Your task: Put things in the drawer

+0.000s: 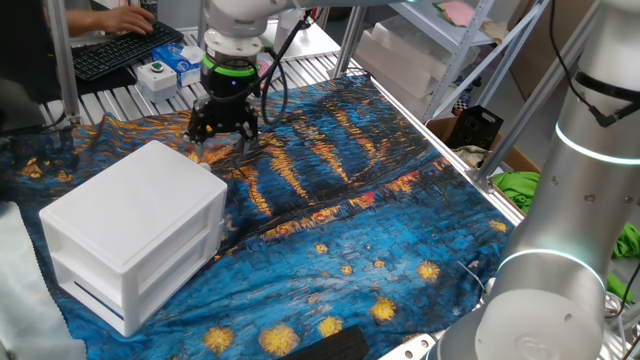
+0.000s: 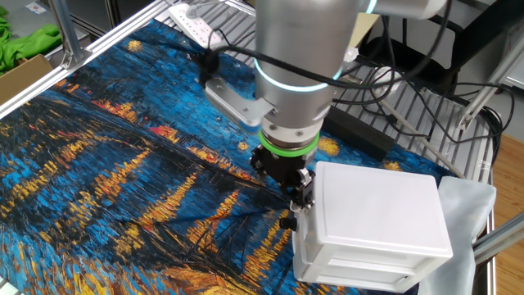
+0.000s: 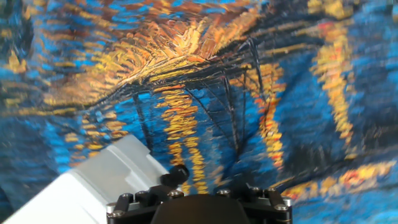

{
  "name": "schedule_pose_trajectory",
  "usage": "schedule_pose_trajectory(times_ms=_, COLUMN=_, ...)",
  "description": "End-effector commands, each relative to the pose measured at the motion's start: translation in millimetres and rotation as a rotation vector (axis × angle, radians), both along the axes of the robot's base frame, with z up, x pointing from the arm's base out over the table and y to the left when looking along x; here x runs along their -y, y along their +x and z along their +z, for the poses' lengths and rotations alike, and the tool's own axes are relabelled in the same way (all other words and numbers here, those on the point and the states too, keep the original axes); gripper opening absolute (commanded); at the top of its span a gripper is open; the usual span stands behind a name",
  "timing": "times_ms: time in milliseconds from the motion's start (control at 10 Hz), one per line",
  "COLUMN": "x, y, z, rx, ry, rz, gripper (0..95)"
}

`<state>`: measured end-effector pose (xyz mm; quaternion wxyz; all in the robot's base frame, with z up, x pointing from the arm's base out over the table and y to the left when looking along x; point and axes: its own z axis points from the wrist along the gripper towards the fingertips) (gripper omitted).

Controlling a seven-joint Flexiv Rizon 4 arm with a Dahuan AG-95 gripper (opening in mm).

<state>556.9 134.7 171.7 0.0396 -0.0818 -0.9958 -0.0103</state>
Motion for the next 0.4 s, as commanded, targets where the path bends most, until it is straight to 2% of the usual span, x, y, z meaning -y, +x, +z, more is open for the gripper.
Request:
schedule_pose_trajectory(times_ms=100, x=7.5, y=0.8, z=0.6, rx=-0.009, ry=-0.029, rz=0.107, gripper=76.0)
schedule_pose_trajectory(times_ms=400, x=13.3, y=-0.1, z=2.5, rx=-0.014, ry=-0.053, rz=0.176, gripper=76.0)
